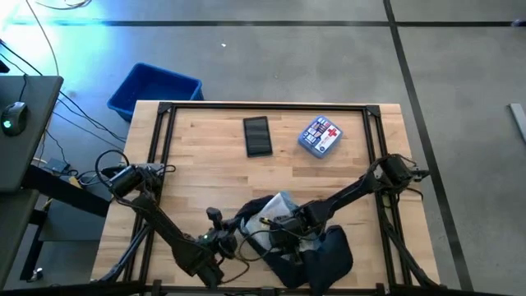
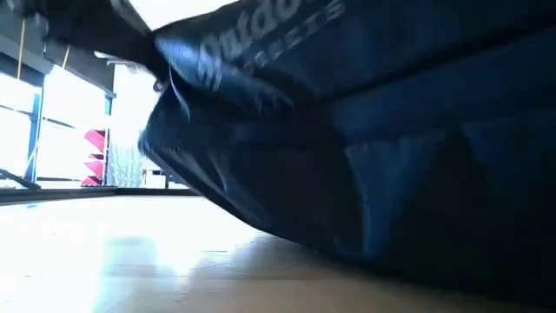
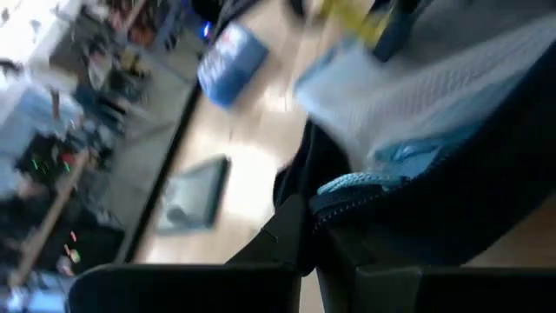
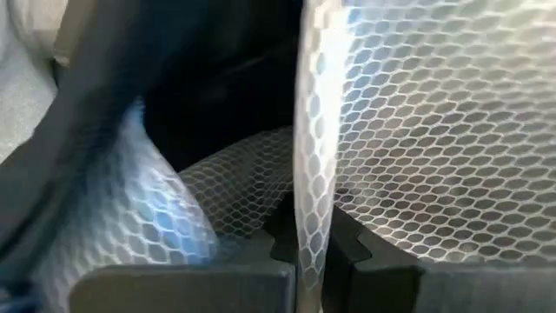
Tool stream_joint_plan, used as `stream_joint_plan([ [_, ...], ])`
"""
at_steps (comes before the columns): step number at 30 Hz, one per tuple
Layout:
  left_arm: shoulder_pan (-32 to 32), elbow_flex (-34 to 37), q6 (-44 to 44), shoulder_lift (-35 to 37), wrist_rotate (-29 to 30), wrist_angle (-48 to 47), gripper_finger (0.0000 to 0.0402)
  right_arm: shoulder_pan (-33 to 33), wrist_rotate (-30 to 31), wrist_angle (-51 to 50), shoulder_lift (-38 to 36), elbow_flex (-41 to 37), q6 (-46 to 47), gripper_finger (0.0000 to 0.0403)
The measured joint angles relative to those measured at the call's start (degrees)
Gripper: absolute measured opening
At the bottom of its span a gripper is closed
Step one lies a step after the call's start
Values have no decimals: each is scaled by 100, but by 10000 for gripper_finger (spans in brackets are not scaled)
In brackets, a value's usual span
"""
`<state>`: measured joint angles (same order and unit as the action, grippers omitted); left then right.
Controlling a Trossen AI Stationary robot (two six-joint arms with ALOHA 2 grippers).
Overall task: Unpack backpack
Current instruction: Put the transparent zip bag into the black backpack
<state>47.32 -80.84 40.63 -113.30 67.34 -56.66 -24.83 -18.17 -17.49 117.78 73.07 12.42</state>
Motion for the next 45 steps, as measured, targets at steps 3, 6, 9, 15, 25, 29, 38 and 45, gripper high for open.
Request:
stream_joint_plan([
  [3, 143, -87, -598, 0, -153, 422, 0, 57, 334, -3, -22, -2, -98, 0],
  [6, 238, -96, -834, 0, -678, 959, 0, 48, 1039, -112, -77, 26, -390, 0],
  [9, 259, -96, -833, -68, -1154, 1543, 1, -1, 1884, -209, -72, 110, -799, 0],
  [15, 204, -165, -1236, -74, -1836, 1916, 49, -118, 2521, -427, -72, 125, -1334, 0],
  [25, 294, -1053, 734, 442, -1649, 78, 112, -460, 3034, -644, -74, 121, -1600, 0],
  [29, 62, -948, 2383, 513, -1989, -1341, 113, -560, 3163, -674, -74, 117, -1781, 0],
  [38, -159, 388, 3043, 989, -2660, -270, 135, -565, 3189, -616, -72, 106, -1708, 0],
  [45, -435, 1700, 2663, 1761, -3147, 1948, 173, -565, 3169, -541, -70, 106, -1676, 0],
])
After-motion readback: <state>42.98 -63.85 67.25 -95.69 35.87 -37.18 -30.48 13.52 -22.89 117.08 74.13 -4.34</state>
